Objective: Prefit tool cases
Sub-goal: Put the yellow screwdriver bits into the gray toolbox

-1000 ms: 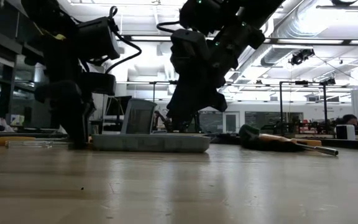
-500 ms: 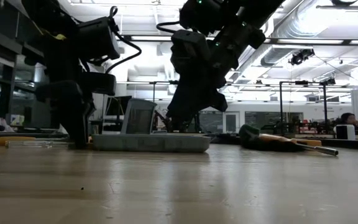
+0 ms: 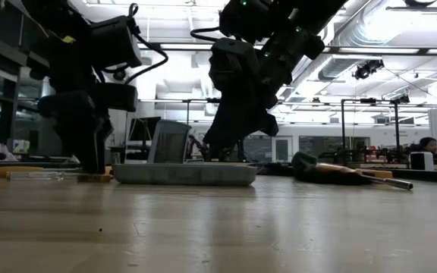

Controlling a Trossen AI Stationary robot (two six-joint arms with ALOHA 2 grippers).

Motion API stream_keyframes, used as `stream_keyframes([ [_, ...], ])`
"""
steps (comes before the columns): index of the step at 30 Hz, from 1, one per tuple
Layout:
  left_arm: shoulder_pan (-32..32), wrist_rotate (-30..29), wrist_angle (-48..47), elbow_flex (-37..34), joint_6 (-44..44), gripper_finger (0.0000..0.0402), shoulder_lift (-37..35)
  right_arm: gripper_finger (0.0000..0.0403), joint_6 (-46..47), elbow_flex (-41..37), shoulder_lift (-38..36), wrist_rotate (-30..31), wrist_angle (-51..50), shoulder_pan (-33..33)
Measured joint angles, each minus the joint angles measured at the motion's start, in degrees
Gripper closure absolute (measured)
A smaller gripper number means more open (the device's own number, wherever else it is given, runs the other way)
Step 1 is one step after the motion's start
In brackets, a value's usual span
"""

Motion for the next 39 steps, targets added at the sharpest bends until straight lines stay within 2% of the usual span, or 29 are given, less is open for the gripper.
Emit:
stream_keyframes([
  [13,1.53,1.72,1.51,0.11,15.77,0.02,-0.1,0.0289,-2.11,0.0,-0.13,-0.13,0.03,-0.24],
  [20,4.52,7.08,2.08,0.2,23.15,0.02,-0.09,0.0289,-6.72,0.0,-2.67,-1.31,-0.37,-2.86],
  [26,5.11,7.35,1.81,0.22,29.22,0.02,1.68,0.0289,-8.51,0.0,-3.96,-1.51,-1.49,-5.21],
  [34,5.11,7.21,1.26,0.57,30.31,0.02,5.9,0.0289,-9.56,0.0,-3.99,-1.53,-3.0,-5.9],
  [39,5.07,6.45,0.83,0.51,27.51,0.0211,6.57,0.0289,-9.16,0.0,-3.99,-1.44,-3.86,-5.8],
])
